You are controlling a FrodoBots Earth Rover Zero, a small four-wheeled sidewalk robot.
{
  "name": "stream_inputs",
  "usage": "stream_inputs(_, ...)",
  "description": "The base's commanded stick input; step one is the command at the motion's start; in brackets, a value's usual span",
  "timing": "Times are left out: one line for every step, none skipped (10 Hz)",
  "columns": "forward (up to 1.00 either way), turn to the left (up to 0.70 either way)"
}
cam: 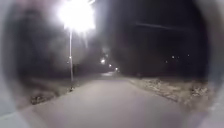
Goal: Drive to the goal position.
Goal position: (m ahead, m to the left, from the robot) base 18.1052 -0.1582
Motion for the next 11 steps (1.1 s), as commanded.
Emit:
stream_inputs(1.00, 0.00)
stream_inputs(1.00, 0.00)
stream_inputs(1.00, 0.00)
stream_inputs(1.00, 0.00)
stream_inputs(1.00, 0.00)
stream_inputs(1.00, 0.00)
stream_inputs(1.00, 0.00)
stream_inputs(1.00, 0.00)
stream_inputs(1.00, 0.00)
stream_inputs(1.00, 0.00)
stream_inputs(1.00, 0.00)
